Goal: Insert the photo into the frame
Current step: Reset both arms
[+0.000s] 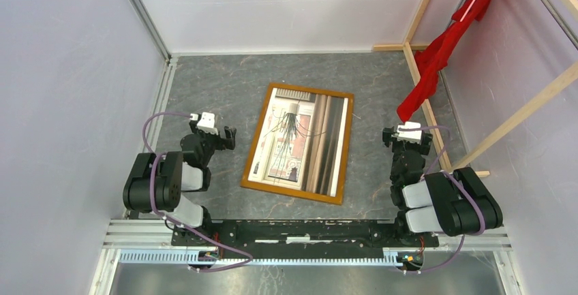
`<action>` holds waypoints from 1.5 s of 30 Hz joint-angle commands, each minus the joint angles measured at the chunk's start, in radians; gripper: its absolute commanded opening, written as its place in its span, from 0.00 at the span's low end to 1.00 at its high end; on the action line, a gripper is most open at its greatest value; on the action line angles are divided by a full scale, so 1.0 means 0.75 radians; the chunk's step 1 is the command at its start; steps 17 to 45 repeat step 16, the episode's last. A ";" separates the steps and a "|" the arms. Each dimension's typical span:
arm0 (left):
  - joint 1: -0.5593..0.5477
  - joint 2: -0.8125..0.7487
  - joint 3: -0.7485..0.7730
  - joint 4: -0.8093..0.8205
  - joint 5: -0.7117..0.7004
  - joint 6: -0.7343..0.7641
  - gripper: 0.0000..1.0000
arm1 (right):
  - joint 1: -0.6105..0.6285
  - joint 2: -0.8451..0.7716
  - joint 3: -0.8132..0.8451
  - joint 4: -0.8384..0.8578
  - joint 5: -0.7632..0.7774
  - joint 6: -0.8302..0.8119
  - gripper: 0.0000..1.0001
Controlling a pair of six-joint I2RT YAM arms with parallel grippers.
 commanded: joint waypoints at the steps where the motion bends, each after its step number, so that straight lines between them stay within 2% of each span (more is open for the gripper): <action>1: -0.004 -0.008 0.024 0.121 -0.037 -0.035 1.00 | -0.006 0.002 -0.127 0.026 -0.011 0.012 0.98; 45: -0.003 0.003 0.036 0.118 -0.036 -0.042 1.00 | -0.007 -0.001 -0.127 0.027 -0.011 0.012 0.98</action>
